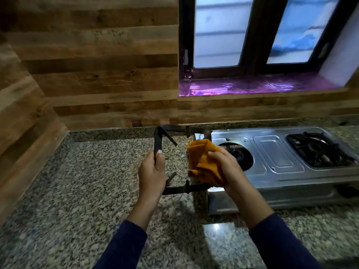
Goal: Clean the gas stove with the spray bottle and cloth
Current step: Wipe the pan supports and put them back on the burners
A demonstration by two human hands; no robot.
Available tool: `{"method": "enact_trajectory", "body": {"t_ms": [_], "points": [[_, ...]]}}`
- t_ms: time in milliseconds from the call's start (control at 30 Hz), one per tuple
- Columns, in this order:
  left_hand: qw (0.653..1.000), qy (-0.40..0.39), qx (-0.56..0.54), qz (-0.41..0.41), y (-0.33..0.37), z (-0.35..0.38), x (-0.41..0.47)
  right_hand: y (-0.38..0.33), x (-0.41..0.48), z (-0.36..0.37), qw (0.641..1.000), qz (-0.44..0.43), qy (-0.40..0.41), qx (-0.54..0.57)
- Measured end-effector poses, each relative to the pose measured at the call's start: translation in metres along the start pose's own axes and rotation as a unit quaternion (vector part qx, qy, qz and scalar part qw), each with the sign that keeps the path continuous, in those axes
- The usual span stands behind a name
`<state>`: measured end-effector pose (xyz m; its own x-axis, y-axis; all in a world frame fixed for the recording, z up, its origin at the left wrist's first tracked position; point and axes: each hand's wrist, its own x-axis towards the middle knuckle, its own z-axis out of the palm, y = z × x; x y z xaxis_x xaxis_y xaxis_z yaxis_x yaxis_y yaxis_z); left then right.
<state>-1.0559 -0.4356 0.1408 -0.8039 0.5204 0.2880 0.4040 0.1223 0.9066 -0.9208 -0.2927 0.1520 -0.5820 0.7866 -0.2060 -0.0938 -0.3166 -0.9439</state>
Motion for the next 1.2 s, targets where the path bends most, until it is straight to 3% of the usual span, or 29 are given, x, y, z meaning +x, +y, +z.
{"method": "enact_trajectory", "body": {"t_ms": [167, 267, 367, 467, 567, 633, 733, 800, 900, 967, 1067, 1200], "points": [[0.997, -0.02, -0.068, -0.018, 0.022, 0.032, -0.004, -0.026, 0.002, -0.031, 0.996, -0.077, -0.027, 0.033], [0.995, -0.041, -0.09, 0.004, 0.044, 0.047, 0.003, -0.057, -0.006, -0.057, 0.975, -0.211, -0.044, -0.05], [0.993, -0.019, -0.029, 0.109, 0.07, 0.057, 0.015, -0.099, -0.011, -0.081, 0.925, -0.312, -0.075, -0.205], [0.969, -0.112, 0.085, 0.203, 0.097, 0.078, 0.018, -0.13, -0.006, -0.109, 0.866, -0.369, -0.084, -0.325], [0.949, -0.138, 0.157, 0.234, 0.115, 0.116, 0.014, -0.15, -0.001, -0.138, 0.848, -0.378, -0.097, -0.359], [0.955, -0.137, 0.131, 0.228, 0.124, 0.142, 0.008, -0.156, 0.006, -0.16, 0.855, -0.362, -0.105, -0.355], [0.971, -0.131, 0.055, 0.192, 0.132, 0.181, -0.002, -0.153, 0.015, -0.19, 0.878, -0.351, -0.066, -0.32], [0.984, -0.111, 0.024, 0.135, 0.134, 0.212, -0.015, -0.144, 0.017, -0.207, 0.861, -0.388, 0.038, -0.327], [0.996, -0.071, -0.052, -0.016, 0.137, 0.254, -0.035, -0.117, -0.001, -0.22, 0.828, -0.429, 0.197, -0.301], [0.988, -0.049, -0.114, -0.09, 0.141, 0.281, -0.046, -0.088, -0.017, -0.227, 0.817, -0.434, 0.195, -0.326], [0.973, -0.032, -0.179, -0.14, 0.145, 0.309, -0.054, -0.045, -0.031, -0.239, 0.773, -0.441, 0.152, -0.431], [0.964, -0.001, -0.187, -0.19, 0.137, 0.331, -0.066, -0.027, -0.028, -0.275, 0.747, -0.456, 0.133, -0.465]]}}
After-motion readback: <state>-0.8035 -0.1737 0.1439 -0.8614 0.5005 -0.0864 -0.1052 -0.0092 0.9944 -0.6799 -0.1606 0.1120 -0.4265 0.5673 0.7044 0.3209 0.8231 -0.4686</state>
